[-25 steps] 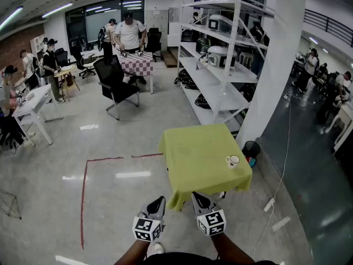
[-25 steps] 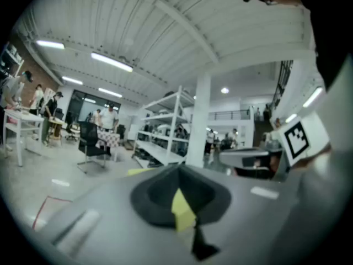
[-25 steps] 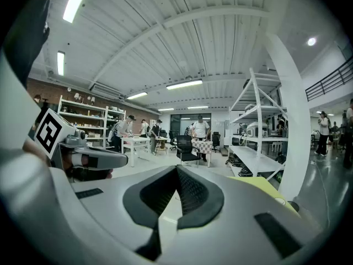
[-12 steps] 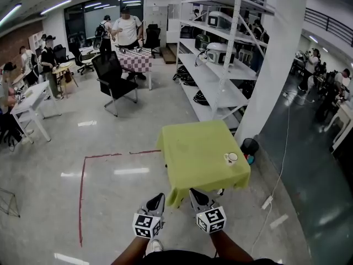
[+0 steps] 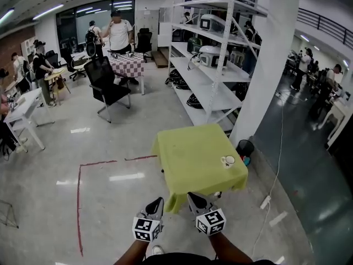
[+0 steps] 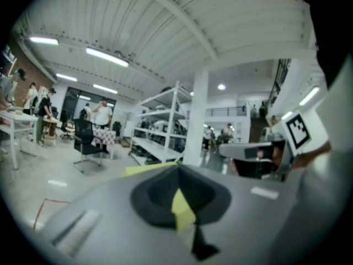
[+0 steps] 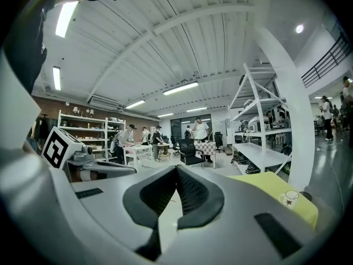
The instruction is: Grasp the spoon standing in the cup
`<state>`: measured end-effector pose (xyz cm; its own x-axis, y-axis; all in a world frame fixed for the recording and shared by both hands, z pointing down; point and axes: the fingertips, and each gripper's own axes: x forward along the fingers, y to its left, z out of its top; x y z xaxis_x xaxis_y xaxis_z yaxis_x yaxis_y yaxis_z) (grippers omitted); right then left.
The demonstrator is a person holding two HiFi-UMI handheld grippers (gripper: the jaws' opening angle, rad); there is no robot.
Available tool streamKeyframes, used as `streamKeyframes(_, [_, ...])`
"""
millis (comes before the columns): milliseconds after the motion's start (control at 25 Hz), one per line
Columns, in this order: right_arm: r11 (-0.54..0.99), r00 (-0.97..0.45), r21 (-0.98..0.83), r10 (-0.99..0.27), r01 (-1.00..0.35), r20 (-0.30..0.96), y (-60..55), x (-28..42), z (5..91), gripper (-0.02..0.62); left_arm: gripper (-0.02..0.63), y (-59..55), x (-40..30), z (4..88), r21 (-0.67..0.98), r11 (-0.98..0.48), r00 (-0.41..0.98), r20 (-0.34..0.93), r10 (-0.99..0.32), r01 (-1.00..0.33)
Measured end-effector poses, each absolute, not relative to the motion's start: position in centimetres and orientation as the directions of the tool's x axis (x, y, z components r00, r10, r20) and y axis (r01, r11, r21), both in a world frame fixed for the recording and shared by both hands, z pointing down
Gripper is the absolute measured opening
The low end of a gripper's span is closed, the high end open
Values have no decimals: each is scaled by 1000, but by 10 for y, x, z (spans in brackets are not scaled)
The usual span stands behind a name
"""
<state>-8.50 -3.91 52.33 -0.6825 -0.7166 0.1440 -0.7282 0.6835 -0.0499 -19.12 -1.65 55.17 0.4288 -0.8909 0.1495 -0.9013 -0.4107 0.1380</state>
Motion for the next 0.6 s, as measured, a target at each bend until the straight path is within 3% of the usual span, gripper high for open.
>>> streamKeyframes(600, [497, -496, -30, -858, -867, 135, -46, -69, 529, 7, 6, -40, -201, 552, 105, -523, 533, 145, -833, -846])
